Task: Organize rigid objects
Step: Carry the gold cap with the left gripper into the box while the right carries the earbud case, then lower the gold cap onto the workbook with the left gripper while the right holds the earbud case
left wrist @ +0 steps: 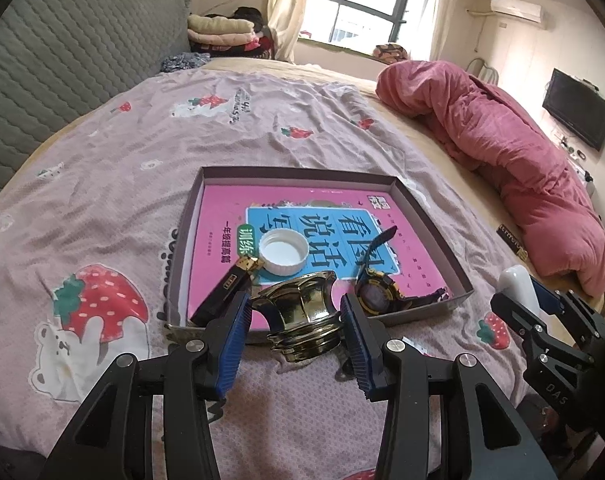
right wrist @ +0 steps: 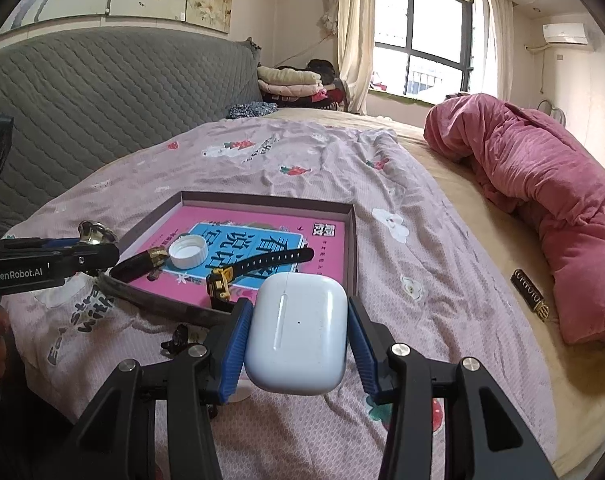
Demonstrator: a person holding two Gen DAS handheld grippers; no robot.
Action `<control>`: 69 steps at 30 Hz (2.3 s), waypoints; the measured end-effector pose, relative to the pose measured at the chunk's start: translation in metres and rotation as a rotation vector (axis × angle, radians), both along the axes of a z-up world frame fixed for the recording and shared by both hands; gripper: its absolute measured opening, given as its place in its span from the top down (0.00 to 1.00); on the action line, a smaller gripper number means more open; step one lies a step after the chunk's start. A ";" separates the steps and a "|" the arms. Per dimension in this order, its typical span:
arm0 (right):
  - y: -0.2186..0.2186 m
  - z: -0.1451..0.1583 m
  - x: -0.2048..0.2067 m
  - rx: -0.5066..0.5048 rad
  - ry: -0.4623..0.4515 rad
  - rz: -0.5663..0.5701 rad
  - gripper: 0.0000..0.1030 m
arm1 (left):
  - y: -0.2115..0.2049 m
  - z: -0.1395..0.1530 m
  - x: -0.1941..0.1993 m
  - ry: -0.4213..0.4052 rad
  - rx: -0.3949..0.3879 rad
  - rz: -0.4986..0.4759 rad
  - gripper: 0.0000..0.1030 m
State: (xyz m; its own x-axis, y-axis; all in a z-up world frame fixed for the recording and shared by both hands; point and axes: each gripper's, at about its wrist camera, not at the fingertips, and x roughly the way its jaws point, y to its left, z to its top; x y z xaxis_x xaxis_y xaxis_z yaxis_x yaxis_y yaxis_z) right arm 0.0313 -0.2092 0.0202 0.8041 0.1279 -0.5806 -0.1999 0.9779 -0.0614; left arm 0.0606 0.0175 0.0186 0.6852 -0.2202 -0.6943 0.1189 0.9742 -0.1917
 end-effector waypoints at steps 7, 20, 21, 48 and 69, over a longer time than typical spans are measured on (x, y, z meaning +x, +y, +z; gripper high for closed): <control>-0.001 0.007 0.000 -0.003 -0.026 0.003 0.54 | 0.000 0.010 0.002 -0.015 0.008 0.011 0.54; 0.002 0.014 0.005 -0.009 -0.063 0.019 0.54 | -0.002 0.015 0.012 -0.026 0.019 0.023 0.54; 0.002 0.015 0.006 -0.008 -0.065 0.020 0.54 | -0.003 0.014 0.013 -0.026 0.018 0.023 0.54; 0.001 -0.004 0.051 -0.008 -0.019 -0.011 0.54 | -0.024 -0.030 0.064 0.023 0.020 0.008 0.54; 0.005 -0.016 0.071 -0.048 0.011 -0.029 0.54 | -0.044 -0.064 0.077 0.092 0.042 -0.063 0.54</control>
State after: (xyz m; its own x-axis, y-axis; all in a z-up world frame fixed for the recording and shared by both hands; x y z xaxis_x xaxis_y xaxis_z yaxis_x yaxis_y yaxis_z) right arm 0.1023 -0.2040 0.0043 0.8006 0.0759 -0.5943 -0.1720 0.9793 -0.1067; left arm 0.1374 -0.0260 -0.0449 0.6037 -0.2300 -0.7633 0.1637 0.9728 -0.1636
